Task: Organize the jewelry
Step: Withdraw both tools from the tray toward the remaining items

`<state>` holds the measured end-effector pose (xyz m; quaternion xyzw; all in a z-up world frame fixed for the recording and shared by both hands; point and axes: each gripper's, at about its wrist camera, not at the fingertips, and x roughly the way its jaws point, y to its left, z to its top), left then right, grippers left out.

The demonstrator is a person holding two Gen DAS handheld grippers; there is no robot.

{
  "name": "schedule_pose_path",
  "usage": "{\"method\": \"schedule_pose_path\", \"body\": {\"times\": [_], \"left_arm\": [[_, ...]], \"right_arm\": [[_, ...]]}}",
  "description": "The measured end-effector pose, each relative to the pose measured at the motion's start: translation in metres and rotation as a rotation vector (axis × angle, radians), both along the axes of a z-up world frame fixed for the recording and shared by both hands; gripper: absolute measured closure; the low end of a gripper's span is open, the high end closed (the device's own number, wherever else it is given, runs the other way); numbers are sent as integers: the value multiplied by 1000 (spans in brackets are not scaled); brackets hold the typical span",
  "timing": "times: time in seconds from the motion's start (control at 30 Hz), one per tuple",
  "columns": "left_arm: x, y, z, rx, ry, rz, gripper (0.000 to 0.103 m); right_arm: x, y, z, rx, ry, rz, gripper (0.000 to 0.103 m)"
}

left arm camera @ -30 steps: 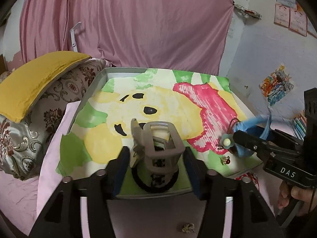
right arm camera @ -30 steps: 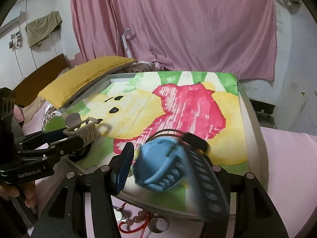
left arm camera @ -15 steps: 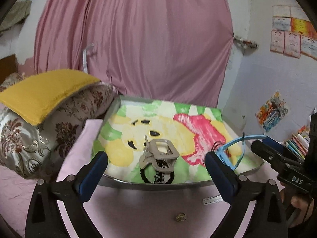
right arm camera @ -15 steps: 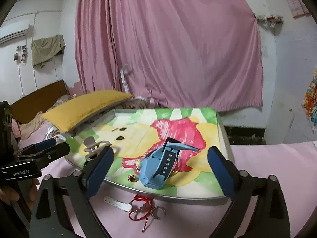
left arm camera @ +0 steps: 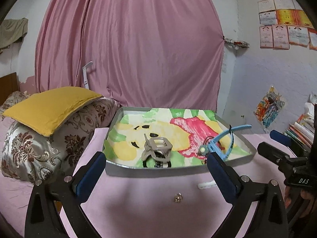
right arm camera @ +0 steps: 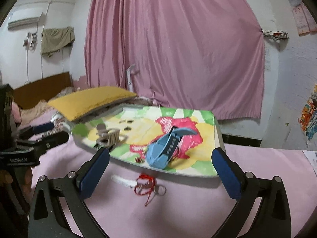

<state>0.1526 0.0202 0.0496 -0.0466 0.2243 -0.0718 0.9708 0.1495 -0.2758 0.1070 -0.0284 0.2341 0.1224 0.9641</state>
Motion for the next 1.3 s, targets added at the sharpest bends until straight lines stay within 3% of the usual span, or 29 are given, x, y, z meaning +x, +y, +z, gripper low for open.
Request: {"method": "schedule_pose_path", "body": {"times": [0.37, 0.53, 0.83, 1.0, 1.1, 1.3], "left_arm": [[-9, 2, -14, 4, 102, -38, 1], [-5, -5, -23, 35, 193, -64, 1], [8, -11, -41, 46, 326, -79, 1], [12, -16, -45, 48, 352, -97, 5], [15, -20, -46, 55, 365, -108, 20], [20, -27, -48, 60, 378, -132, 33]], "right_arm": [[2, -3, -19, -43, 169, 82, 2], [8, -6, -28, -31, 235, 100, 2], [18, -11, -34, -74, 286, 85, 5], [24, -11, -39, -85, 317, 101, 31], [25, -12, -41, -96, 326, 106, 40], [32, -19, -46, -121, 347, 98, 56]]}}
